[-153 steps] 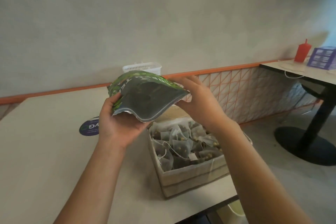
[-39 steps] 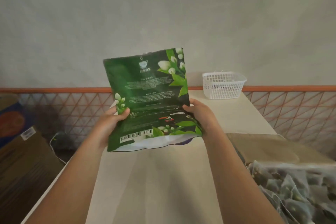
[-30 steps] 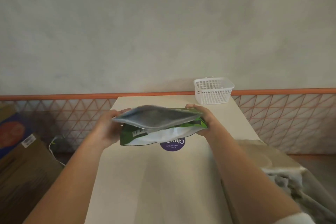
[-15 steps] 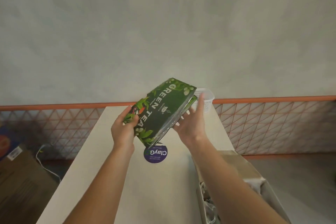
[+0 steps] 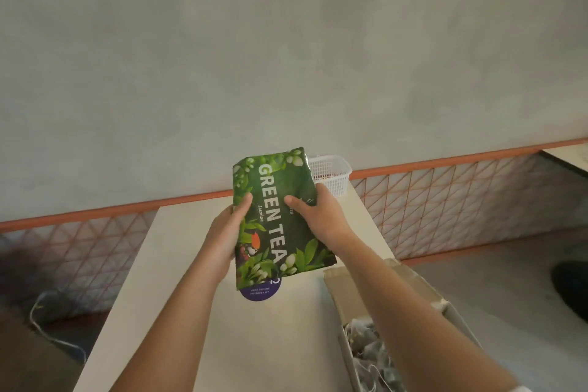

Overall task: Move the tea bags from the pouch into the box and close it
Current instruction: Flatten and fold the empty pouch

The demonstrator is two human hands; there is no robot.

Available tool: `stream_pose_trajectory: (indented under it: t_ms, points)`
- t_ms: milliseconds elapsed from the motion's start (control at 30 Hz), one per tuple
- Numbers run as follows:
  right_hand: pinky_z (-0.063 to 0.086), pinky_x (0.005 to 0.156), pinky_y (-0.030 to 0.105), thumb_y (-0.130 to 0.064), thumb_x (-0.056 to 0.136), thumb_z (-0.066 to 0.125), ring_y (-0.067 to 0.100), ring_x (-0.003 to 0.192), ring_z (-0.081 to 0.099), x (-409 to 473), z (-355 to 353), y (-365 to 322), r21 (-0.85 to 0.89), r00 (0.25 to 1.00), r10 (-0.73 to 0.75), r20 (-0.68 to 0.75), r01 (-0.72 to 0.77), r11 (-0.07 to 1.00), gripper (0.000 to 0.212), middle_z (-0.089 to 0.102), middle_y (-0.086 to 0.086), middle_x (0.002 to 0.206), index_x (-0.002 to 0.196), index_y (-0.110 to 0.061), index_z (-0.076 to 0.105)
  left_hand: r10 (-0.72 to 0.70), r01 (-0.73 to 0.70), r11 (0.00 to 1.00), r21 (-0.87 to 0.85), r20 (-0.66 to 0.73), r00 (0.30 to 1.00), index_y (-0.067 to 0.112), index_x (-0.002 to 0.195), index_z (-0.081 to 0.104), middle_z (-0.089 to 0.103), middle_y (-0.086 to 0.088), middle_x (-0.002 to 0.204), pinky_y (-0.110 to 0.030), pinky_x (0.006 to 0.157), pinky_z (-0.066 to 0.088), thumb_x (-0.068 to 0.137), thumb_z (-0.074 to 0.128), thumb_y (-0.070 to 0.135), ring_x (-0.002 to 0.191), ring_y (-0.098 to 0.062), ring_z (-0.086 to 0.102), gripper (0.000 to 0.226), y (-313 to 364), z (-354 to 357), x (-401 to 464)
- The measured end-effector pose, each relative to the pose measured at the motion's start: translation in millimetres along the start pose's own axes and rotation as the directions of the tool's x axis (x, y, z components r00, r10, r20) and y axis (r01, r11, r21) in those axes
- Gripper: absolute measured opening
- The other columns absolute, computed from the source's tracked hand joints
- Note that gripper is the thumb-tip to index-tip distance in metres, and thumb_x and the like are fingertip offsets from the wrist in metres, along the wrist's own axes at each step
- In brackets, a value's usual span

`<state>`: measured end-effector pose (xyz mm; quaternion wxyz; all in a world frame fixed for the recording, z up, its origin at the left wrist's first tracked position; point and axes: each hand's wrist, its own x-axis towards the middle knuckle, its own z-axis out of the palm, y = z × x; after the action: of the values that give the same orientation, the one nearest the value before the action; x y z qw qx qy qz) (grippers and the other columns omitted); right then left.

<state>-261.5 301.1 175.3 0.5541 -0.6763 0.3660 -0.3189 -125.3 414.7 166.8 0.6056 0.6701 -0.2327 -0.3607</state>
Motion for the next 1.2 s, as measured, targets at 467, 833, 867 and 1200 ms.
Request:
stream_pose_trajectory:
  t_ms: [467,833,867,1200]
  points:
    - [0.059,0.08,0.042,-0.01,0.095,0.054,0.032,0.094,0.071,1.2,-31.0,16.1,0.488,0.959,0.222,0.178,-0.282,0.826,0.028,0.071,0.017,0.108,0.123,-0.011,0.054,0.116,-0.105,0.991,-0.079,0.141,0.983,0.016,0.115,0.064,0.077,-0.004,0.104,-0.032,0.07,0.06,0.089,0.071,0.024,0.093,-0.022,0.075,0.028,-8.2,13.4,38.8]
    - [0.06,0.077,0.04,-0.002,0.095,0.051,0.032,0.087,0.072,5.0,-90.2,40.2,0.525,0.967,0.251,0.045,-0.236,0.817,0.026,0.073,0.019,0.102,0.118,-0.009,0.06,-0.033,0.017,0.999,0.047,0.355,0.934,0.012,0.116,0.064,0.076,-0.008,0.109,-0.036,0.076,0.059,0.083,0.072,0.0,0.093,-0.025,0.074,0.036,0.8,61.2,51.2]
    - [0.061,0.075,0.039,-0.001,0.096,0.049,0.031,0.088,0.072,5.3,-96.0,40.9,0.56,0.965,0.253,0.062,-0.244,0.792,0.027,0.072,0.019,0.104,0.119,-0.011,0.06,-0.037,0.033,0.999,0.017,0.365,0.93,0.011,0.118,0.064,0.075,-0.009,0.111,-0.037,0.081,0.059,0.085,0.07,0.0,0.096,-0.026,0.073,0.035,0.0,67.4,50.4]
    - [0.035,0.039,0.018,-0.009,0.103,0.025,0.011,0.048,0.044,15.2,-173.5,70.7,0.641,0.965,0.228,0.127,-0.255,0.723,0.029,0.05,0.006,0.072,0.093,-0.009,0.052,-0.246,0.387,0.813,-0.434,0.347,0.905,0.006,0.092,0.062,0.072,-0.011,0.075,-0.025,0.05,0.058,0.095,0.041,0.001,0.06,-0.021,0.072,0.022,-11.0,147.8,33.2]
